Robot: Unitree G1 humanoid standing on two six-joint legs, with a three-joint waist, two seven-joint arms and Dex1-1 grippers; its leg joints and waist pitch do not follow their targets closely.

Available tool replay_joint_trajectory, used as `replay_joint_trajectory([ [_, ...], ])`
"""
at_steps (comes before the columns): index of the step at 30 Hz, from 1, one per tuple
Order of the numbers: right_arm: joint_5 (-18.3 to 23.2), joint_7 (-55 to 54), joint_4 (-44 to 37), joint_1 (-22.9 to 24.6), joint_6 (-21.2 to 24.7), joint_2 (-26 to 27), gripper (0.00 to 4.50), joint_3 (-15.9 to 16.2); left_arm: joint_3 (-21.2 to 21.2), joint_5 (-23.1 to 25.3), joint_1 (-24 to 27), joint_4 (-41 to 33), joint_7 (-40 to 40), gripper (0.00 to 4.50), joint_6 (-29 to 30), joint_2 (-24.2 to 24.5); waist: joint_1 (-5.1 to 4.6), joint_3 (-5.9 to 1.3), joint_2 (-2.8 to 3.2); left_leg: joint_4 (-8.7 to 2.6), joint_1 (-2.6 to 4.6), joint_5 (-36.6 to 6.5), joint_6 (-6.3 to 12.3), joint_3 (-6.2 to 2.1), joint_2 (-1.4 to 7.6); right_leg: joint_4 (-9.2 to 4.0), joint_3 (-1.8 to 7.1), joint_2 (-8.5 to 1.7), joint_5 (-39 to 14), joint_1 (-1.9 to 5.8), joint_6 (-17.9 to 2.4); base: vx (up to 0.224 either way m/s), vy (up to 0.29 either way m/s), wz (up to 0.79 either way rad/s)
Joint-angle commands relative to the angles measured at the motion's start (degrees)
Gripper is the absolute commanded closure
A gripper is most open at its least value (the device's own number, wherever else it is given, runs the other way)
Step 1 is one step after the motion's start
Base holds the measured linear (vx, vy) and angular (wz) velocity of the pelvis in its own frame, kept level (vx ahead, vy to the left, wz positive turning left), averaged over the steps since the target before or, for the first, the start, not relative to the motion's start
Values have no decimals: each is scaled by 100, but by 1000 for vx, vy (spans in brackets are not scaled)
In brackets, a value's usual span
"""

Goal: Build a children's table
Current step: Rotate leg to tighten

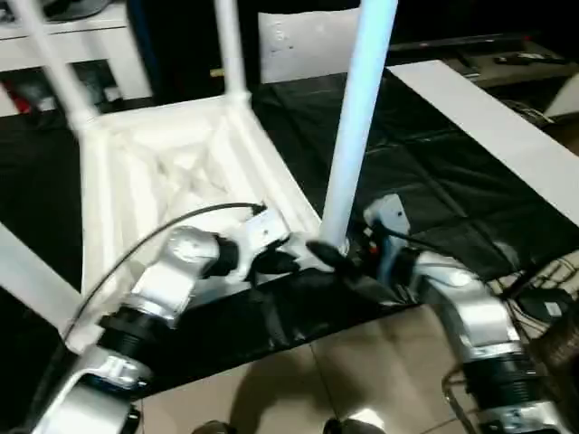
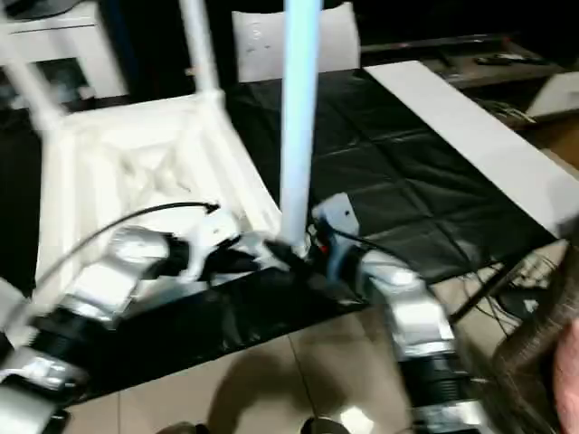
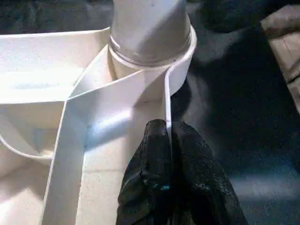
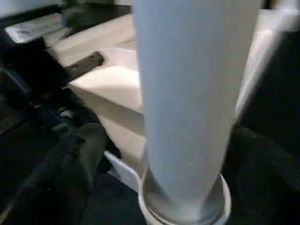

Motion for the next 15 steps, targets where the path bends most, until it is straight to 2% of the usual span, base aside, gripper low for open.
replay_joint_trajectory([
  [1, 120, 767, -63, 19, -210, -487, 3, 88, -365, -39, -160, 110, -900, 450, -731, 290, 23, -409, 38, -363, 134, -1509, 302, -16, 185, -353, 216, -240, -1423, 318, -1277, 0, 0, 0],
  [2, 126, 824, -55, 17, -230, -521, 3, 102, -385, -35, -169, 131, -944, 450, -781, 313, 30, -393, 45, -376, 135, -1572, 255, -9, 197, -337, 233, -241, -1395, 306, -1273, 0, 0, 0],
  [3, 154, 1019, -33, 10, -276, -613, 3, 143, -428, -41, -202, 169, -1071, 450, -854, 365, 26, -379, 20, -385, 132, -1624, 237, -3, 198, -345, 236, -238, -1440, 300, -1262, 0, 0, 0],
  [7, 354, 1654, 35, -54, -269, -833, 3, 226, -577, -141, -298, 224, -1614, 450, -1067, 494, 106, -378, 7, -391, 166, -1837, 169, -3, 208, -376, 237, -278, -1929, 299, -1176, 0, 0, 0],
  [9, 415, 2048, 175, -164, -310, -921, 3, 305, -711, -123, -379, 271, -1964, 450, -1265, 568, 132, -393, 2, -385, 156, -1706, 171, -2, 214, -353, 236, -285, -1801, 308, -1223, 0, 0, 0],
  [10, 427, 2147, 213, -200, -295, -936, 19, 330, -750, -94, -406, 291, -2027, 450, -1350, 584, 147, -394, 2, -385, 144, -1626, 187, 2, 221, -337, 236, -279, -1709, 314, -1243, 0, 0, 0],
  [11, 478, 2289, 256, -245, -288, -965, 19, 383, -785, -109, -451, 352, -2120, 450, -1441, 584, 171, -404, -15, -374, 147, -1541, 210, 10, 220, -328, 236, -280, -1603, 314, -1275, 0, 0, 0],
  [15, 581, 2584, 340, -351, -263, -993, 32, 494, -874, -135, -533, 451, -2337, 450, -1629, 569, 260, -418, -12, -360, 153, -1393, 244, 22, 225, -299, 234, -286, -1451, 316, -1333, 0, 0, 0],
])
